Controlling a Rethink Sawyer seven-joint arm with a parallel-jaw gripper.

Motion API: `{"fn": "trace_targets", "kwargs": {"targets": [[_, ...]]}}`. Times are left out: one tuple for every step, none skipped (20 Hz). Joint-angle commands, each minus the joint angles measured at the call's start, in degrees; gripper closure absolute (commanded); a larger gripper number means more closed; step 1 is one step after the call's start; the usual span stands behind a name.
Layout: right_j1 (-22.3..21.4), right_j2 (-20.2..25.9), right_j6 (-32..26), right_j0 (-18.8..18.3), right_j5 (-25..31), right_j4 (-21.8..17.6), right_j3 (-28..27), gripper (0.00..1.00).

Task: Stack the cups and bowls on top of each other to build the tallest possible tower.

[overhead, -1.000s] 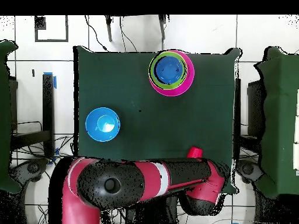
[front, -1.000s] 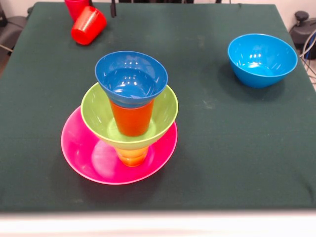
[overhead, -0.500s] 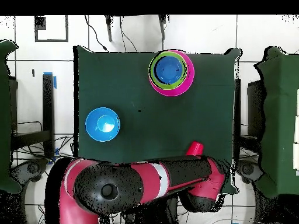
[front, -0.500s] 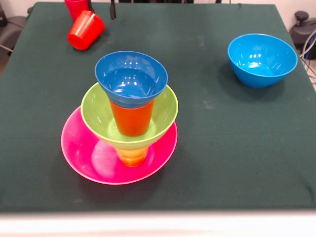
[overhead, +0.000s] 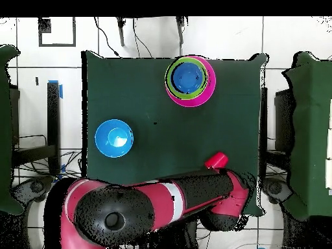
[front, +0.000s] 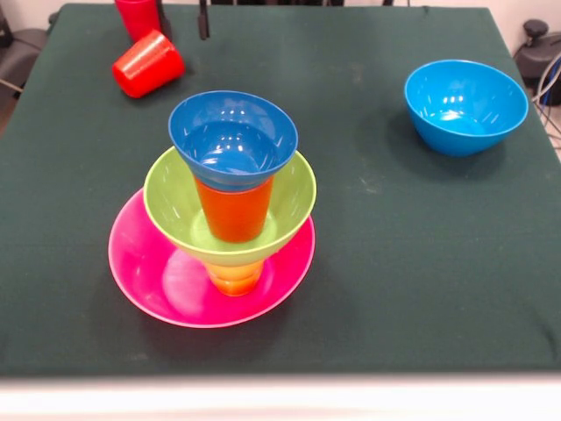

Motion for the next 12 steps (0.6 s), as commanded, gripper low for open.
{"fn": "trace_targets", "kwargs": {"targets": [[-1.3, 7.4, -3.7, 1.5, 6.0, 0.8, -7.3, 0.00], [-1.4, 7.5, -4.2, 1.5, 6.2, 1.3, -7.2, 0.00], [-1.1, 7.6, -4.9, 1.5, 6.5, 1.8, -7.3, 0.00], [-0.8, 7.9, -5.7, 1.3, 6.7, 2.6, -7.4, 0.00], [-0.5, 8.2, -6.5, 1.1, 6.9, 3.5, -7.6, 0.00], [0.1, 8.6, -8.2, 0.7, 7.1, 5.0, -7.6, 0.00], [0.6, 8.9, -10.7, 0.1, 7.0, 7.4, -7.6, 0.00], [1.3, 9.0, -12.5, -0.1, 7.2, 9.5, -7.7, 0.00], [2.0, 9.0, -14.4, -0.3, 7.3, 11.5, -7.8, 0.00], [2.5, 8.9, -15.3, -0.3, 7.3, 13.1, -8.1, 0.00], [3.1, 8.7, -16.1, -0.4, 7.0, 14.4, -8.3, 0.00], [3.6, 8.4, -16.5, -0.3, 6.9, 15.5, -8.6, 0.00]]}}
